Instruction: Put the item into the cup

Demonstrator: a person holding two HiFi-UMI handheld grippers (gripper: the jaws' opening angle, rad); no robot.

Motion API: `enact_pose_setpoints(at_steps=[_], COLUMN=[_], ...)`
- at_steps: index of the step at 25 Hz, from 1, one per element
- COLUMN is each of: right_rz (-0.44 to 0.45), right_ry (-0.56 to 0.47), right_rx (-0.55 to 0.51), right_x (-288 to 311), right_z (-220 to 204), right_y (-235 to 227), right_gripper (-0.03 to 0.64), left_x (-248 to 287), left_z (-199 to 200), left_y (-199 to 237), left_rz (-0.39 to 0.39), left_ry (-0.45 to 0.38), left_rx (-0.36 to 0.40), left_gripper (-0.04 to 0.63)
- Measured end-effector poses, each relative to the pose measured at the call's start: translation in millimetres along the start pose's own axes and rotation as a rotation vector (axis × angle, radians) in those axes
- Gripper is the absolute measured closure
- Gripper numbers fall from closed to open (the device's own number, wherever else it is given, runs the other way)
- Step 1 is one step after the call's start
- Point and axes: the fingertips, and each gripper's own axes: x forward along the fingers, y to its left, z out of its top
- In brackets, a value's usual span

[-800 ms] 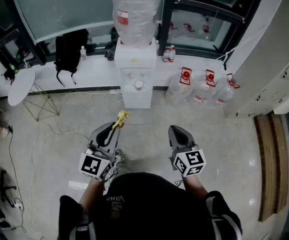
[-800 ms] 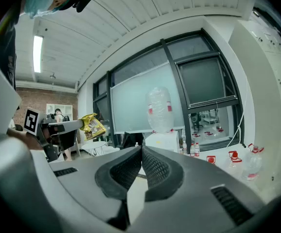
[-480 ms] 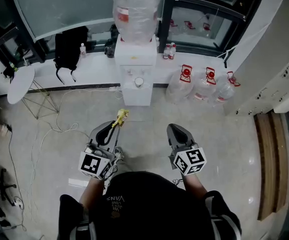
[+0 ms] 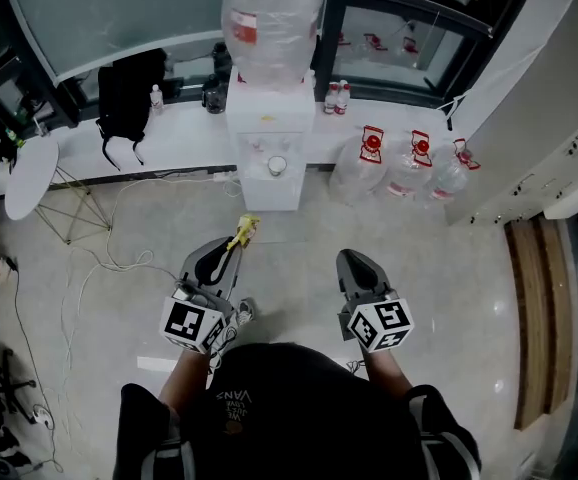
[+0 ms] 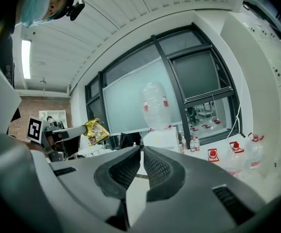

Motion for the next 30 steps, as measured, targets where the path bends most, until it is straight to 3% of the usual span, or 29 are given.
enact_pose_setpoints(at_steps=[19,30], right_rz=[-0.206,-0.204], right_ry=[-0.049,-0.001], right_rx=[0.062,0.08], right_x=[173,222], right_z=[18,12], right_y=[22,-19], right_gripper=[0.569,0.569], left_x=[96,157], left_z=[-33,-74], left_y=[165,200], left_rz=[-0.282,-0.235], left_ry=[0.046,0.095], left_rx=[-0.018,-0.038], left_gripper=[0.549,0.549])
